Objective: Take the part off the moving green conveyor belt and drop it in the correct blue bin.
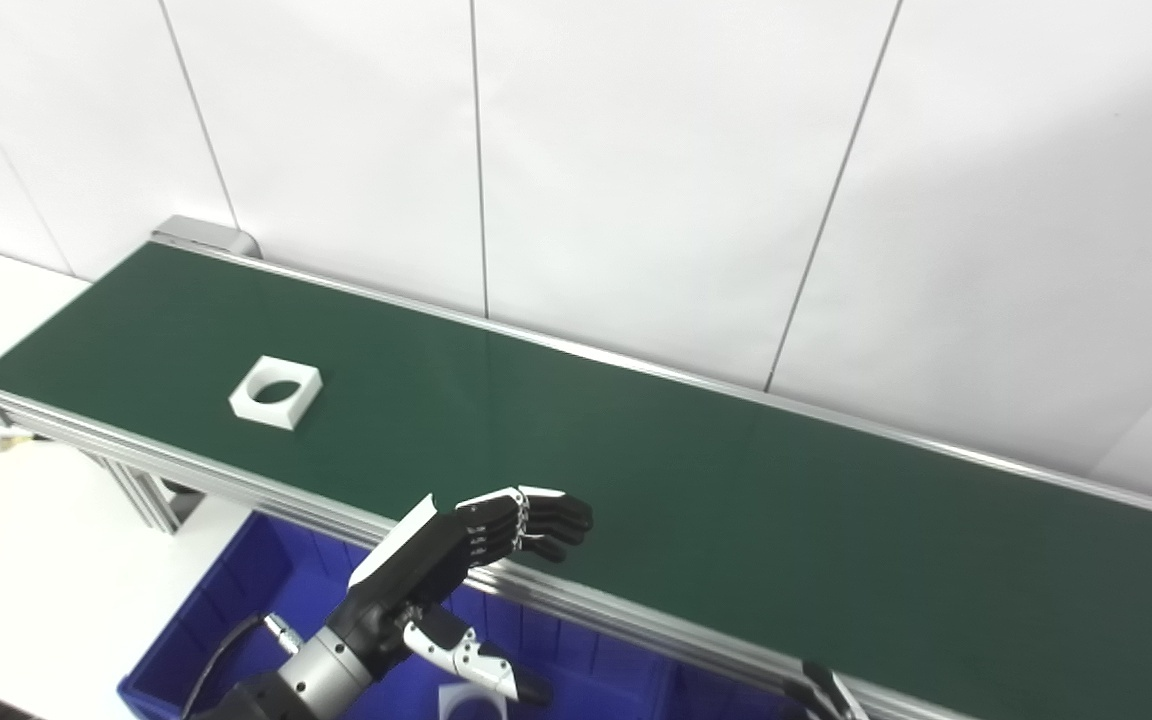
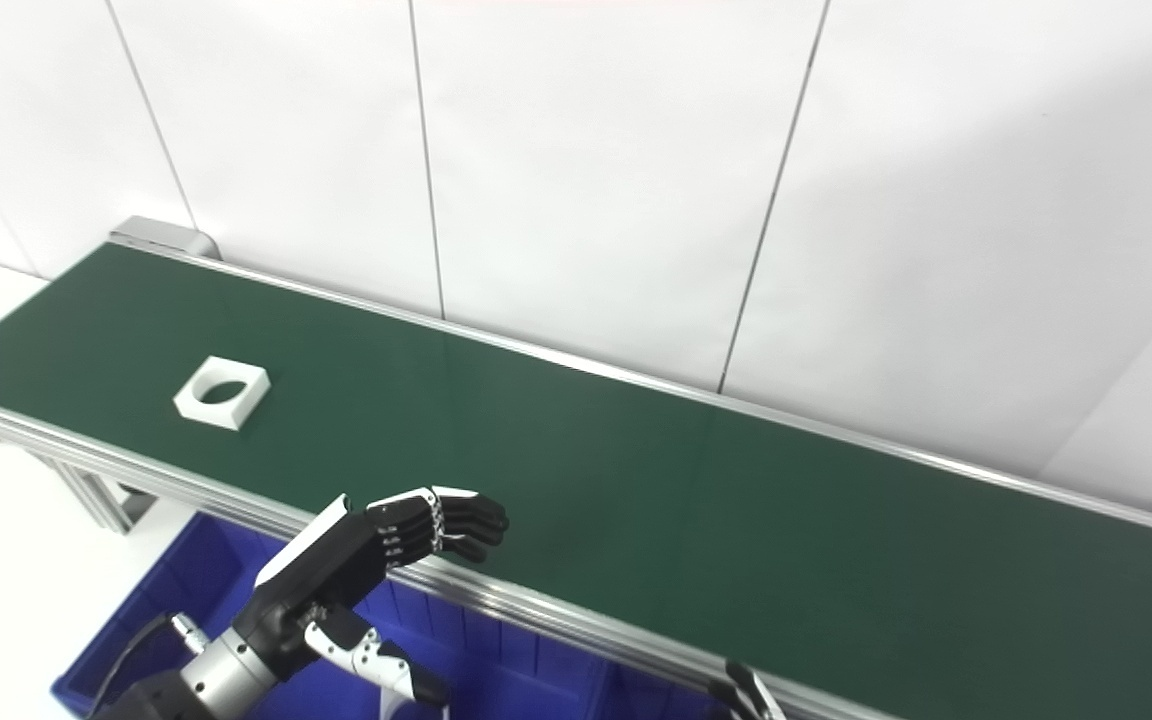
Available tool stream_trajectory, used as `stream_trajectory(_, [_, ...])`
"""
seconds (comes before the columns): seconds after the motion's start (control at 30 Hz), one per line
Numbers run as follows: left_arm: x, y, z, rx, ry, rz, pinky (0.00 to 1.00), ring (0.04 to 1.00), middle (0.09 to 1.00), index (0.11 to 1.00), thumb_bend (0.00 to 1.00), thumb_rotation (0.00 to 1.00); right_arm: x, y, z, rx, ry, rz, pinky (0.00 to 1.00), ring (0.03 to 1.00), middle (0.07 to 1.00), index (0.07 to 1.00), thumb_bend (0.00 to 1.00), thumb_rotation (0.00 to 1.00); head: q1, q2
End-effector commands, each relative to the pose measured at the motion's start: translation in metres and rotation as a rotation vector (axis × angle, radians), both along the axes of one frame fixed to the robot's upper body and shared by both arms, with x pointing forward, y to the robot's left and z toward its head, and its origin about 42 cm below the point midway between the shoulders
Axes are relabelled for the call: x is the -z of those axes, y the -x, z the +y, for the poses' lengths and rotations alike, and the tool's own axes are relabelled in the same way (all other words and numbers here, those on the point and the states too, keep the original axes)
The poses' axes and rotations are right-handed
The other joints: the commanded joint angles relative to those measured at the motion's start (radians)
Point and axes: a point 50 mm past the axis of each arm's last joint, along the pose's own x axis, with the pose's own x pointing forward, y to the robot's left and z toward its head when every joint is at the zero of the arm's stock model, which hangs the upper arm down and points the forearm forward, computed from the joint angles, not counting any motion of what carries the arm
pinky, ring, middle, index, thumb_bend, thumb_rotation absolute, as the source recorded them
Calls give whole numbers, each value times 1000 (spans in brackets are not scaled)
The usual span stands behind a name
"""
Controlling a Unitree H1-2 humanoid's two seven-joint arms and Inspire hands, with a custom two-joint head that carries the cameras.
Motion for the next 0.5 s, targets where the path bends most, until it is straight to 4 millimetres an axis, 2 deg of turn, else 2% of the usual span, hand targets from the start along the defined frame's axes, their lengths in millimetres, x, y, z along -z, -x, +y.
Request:
stream_trajectory(0.0, [-18, -7, 5, -29, -51, -95, 674, 741, 755, 734, 869, 124, -10, -7, 0, -8, -38, -90, 711, 795, 841, 910, 585, 247, 3, -1])
stream_trajectory(0.23, [-30, -18, 20, -125, -161, -143, 662, 727, 743, 725, 824, 38, -8, -9, -1, -8, -41, -79, 770, 825, 856, 932, 552, 223, 16, -7])
stream_trajectory(0.47, [-38, -30, 47, -202, -261, -174, 704, 744, 764, 750, 768, 33, -6, -11, -2, -14, -38, -93, 754, 819, 853, 935, 535, 227, 21, -2])
